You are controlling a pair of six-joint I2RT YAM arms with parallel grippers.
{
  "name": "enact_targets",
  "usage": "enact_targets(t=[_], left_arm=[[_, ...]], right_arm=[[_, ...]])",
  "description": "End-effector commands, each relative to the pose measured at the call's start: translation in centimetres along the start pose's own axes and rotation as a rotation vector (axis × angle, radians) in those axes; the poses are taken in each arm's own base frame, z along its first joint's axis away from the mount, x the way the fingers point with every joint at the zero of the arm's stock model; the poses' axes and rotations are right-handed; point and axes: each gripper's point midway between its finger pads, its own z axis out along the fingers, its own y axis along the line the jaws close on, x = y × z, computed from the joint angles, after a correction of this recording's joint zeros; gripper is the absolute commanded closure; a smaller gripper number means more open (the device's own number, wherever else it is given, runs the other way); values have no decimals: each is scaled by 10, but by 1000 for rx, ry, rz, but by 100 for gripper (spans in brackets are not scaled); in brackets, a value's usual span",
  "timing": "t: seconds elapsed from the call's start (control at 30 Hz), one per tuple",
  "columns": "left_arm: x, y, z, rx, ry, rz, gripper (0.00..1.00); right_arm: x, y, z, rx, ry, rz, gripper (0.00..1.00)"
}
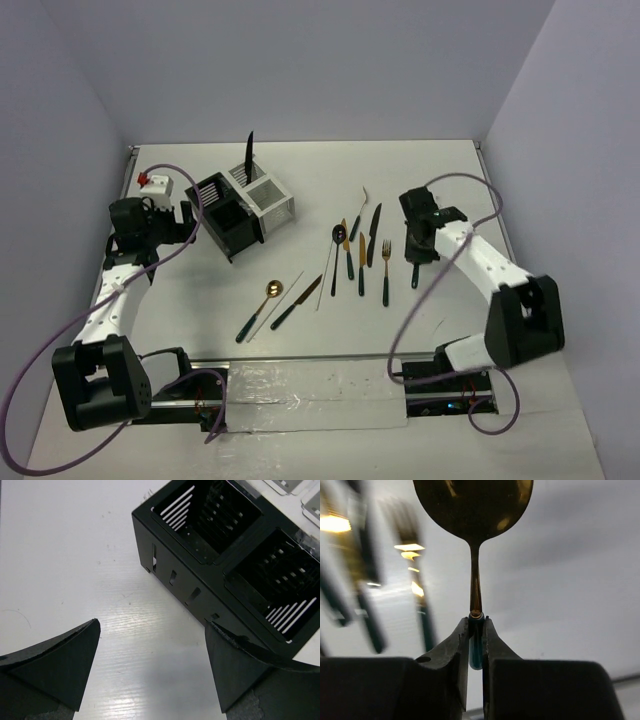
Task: Sort the eating utensils into containers
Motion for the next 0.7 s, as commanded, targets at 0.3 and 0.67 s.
enact_targets(t=[0.3, 0.67], left_arm=[[-57, -25, -37, 143, -72, 80, 5], [-31, 2, -29, -8, -22, 60, 3]], right_arm=[[-165, 194, -312, -751, -1277, -106, 100], [-212, 391, -275, -852, -1207, -427, 100]])
